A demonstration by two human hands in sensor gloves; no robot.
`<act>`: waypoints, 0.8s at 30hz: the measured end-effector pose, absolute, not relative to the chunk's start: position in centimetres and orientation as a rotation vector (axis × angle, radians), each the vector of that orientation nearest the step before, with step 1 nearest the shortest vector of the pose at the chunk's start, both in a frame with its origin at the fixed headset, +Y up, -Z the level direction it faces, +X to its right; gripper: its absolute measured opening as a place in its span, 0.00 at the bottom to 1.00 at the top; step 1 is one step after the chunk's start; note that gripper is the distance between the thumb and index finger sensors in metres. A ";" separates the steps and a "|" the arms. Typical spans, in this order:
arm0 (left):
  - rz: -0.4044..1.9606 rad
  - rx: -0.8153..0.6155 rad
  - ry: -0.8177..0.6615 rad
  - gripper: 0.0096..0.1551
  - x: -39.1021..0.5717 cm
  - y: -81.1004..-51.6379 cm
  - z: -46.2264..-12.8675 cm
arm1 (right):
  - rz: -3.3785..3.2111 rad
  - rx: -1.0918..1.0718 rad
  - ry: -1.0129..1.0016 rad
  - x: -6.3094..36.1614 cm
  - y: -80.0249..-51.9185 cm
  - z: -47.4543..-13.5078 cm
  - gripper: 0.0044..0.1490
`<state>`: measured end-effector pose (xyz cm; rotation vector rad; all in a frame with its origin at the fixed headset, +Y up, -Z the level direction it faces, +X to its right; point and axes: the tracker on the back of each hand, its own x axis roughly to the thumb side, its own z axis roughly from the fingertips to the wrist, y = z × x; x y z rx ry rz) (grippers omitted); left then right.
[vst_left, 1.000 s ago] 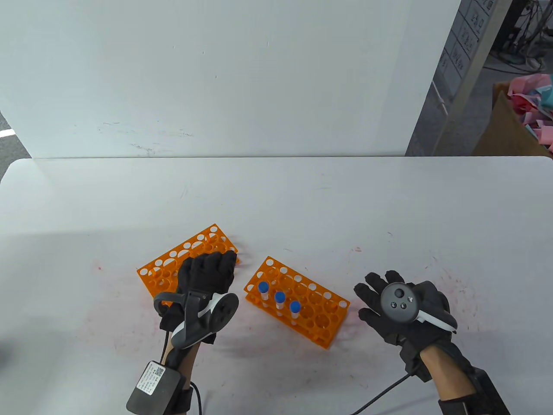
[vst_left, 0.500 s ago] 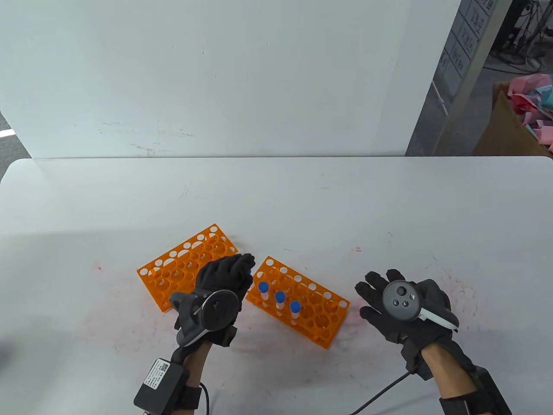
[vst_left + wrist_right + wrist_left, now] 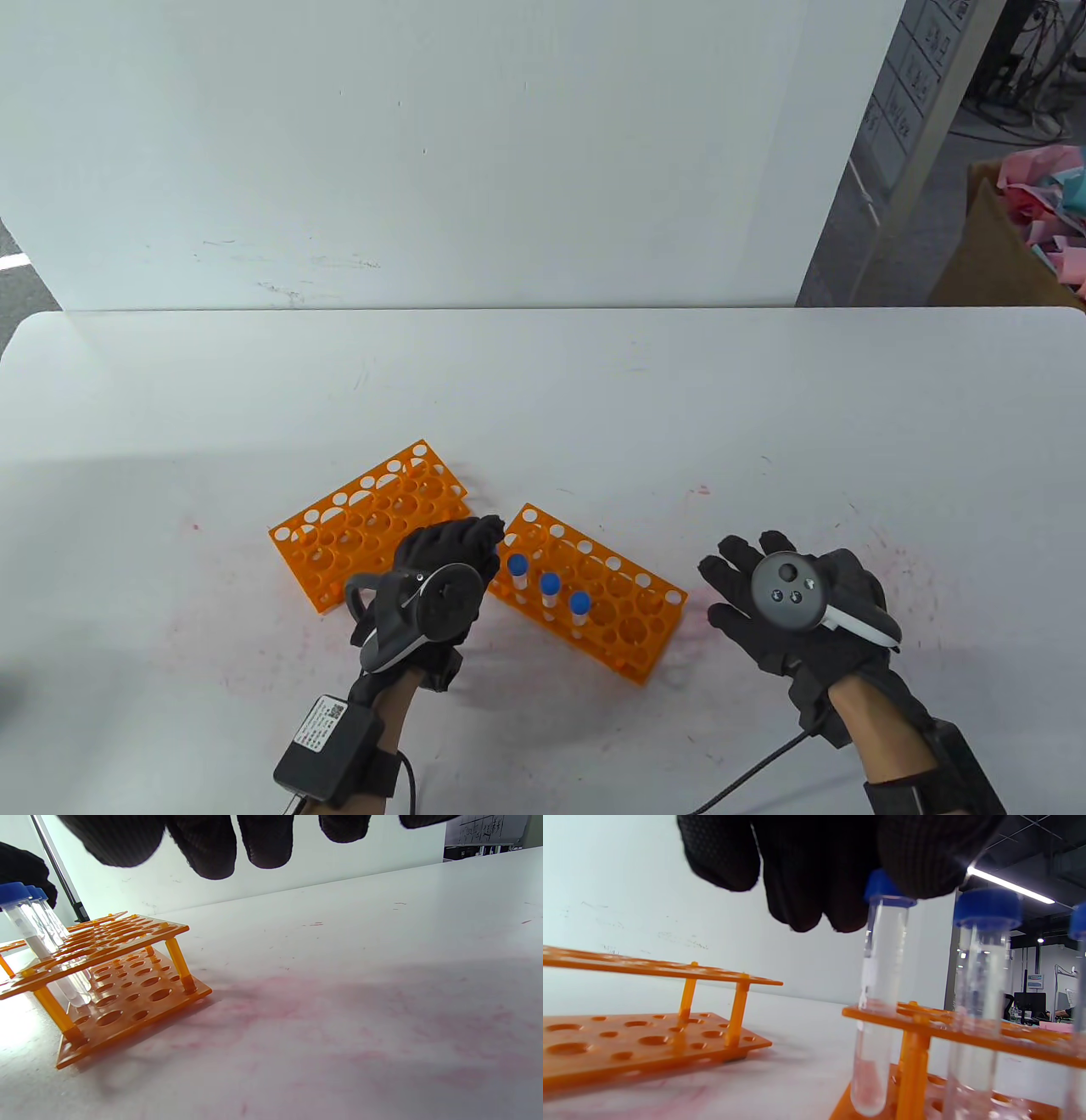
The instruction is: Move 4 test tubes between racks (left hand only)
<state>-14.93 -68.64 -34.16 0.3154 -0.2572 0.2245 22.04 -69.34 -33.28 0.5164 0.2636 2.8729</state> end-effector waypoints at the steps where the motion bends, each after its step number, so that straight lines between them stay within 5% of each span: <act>1: 0.239 0.313 -0.249 0.28 -15.0 -68.7 -34.1 | 2.871 0.518 0.272 22.0 -69.4 -33.3 0.39; 24: 0.244 0.281 -0.252 0.27 -14.3 -69.1 -34.6 | 2.884 0.547 0.317 22.3 -70.3 -33.4 0.39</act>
